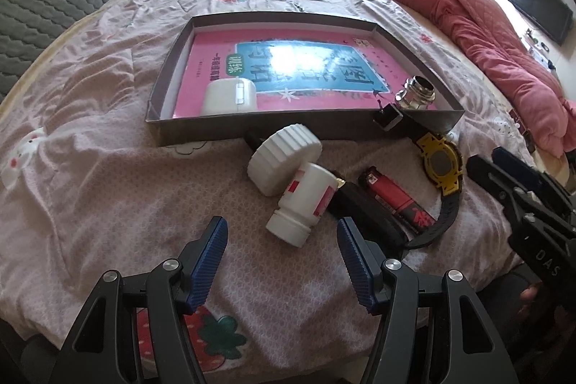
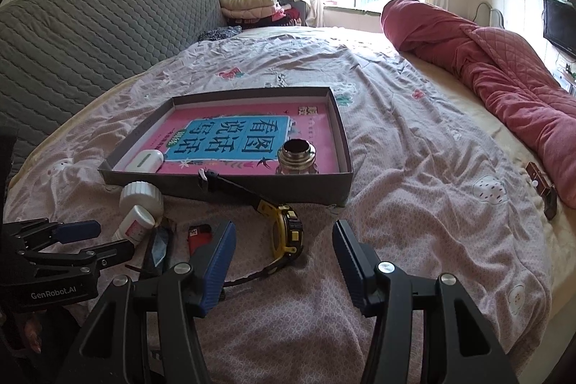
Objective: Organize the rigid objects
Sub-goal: 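Grasp the white pill bottle with the left tool while the right tool grasps the yellow watch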
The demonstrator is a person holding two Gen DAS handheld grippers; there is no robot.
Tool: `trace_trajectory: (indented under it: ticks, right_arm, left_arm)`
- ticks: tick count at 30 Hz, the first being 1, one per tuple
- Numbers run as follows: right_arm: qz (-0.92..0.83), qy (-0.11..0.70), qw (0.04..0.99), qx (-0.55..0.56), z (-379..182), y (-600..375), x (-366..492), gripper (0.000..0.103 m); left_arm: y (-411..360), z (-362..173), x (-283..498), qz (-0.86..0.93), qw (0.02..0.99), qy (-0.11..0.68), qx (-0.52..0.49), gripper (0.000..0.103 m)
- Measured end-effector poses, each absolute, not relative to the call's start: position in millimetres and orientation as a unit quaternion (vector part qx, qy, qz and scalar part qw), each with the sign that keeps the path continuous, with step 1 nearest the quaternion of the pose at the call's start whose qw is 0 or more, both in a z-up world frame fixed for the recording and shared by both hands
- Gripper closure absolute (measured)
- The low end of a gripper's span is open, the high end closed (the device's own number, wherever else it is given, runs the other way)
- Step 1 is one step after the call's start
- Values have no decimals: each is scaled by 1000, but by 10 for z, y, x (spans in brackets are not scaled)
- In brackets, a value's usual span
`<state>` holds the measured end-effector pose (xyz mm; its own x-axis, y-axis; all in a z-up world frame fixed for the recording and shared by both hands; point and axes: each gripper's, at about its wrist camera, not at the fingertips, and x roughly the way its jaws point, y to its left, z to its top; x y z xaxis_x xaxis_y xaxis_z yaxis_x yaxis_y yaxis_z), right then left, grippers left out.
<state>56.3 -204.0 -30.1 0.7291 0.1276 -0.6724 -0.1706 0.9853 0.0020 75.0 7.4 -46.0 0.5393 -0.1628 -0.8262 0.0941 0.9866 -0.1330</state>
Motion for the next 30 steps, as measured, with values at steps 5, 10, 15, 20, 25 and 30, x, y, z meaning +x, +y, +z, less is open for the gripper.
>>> trace_trajectory:
  ticks: [5, 10, 15, 20, 25, 30]
  right_arm:
    - [80, 365, 927, -30, -354, -2039, 632, 48]
    - [80, 367, 926, -31, -383, -2036, 670, 48]
    - [81, 372, 924, -24, -423, -2061, 732, 48]
    - [87, 382, 920, -26, -489, -2042, 810, 48]
    - [101, 395, 913, -22, -565, -2004, 874, 50]
    - [103, 407, 907, -27, -643, -1975, 939, 68]
  left_arm:
    - [47, -467, 798, -82, 877, 472, -37, 51]
    - [32, -495, 847, -88, 877, 471, -40, 54]
    - [-11, -530, 890, -94, 876, 472, -39, 57]
    - [-17, -563, 929, -95, 875, 473, -40, 57]
    - [-20, -581, 953, -95, 876, 472, -42, 57]
    - [-31, -606, 977, -93, 876, 472, -42, 57]
